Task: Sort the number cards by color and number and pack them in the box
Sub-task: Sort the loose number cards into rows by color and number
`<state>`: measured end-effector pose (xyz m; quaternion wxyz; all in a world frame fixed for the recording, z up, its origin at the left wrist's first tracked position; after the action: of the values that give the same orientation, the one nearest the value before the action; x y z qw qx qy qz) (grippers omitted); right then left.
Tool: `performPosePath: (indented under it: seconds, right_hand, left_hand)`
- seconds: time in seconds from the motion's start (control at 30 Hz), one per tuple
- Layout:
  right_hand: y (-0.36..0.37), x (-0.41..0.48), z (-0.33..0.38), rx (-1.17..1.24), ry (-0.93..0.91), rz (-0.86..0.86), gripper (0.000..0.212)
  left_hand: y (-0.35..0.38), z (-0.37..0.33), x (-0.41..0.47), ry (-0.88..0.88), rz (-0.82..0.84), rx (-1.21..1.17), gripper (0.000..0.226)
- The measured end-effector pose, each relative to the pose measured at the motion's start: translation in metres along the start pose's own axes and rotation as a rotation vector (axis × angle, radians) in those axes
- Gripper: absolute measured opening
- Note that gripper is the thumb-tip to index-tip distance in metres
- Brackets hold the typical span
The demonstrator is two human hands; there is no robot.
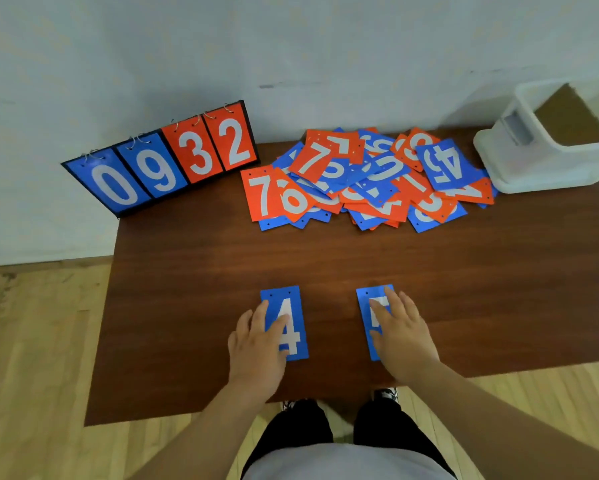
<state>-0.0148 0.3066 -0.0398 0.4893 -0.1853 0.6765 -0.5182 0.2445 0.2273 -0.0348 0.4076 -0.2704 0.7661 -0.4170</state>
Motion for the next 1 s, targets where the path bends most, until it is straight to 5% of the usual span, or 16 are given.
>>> performPosePath:
  seconds: [0.4,0.63,1.0]
  right_hand:
    - [0.015,-0.006,-0.068,-0.111,-0.17,0.042,0.07]
    - [0.012,-0.002,-0.132,-0.138,-0.142,0.06,0.064]
    - [0.0,0.023,-0.121,-0.104,-0.298,0.124,0.068]
  left_hand:
    - [0.059,-0.109,0.017,0.43,0.264,0.171,0.068]
    - [0.071,-0.176,0.039,0.478,0.274,0.195,0.067]
    - [0.074,-0.191,0.049,0.382,0.289,0.235,0.075]
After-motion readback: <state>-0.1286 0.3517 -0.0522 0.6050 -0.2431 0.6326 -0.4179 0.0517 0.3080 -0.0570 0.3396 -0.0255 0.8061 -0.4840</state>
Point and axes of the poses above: each hand's wrist, its own x-axis towards the middle knuckle, its own y-axis out of the palm, z = x × y, the point moved 7 cm from there along x, towards the middle knuckle, and after that the axes turned 11 degrees about y, right-handed, at the moved point
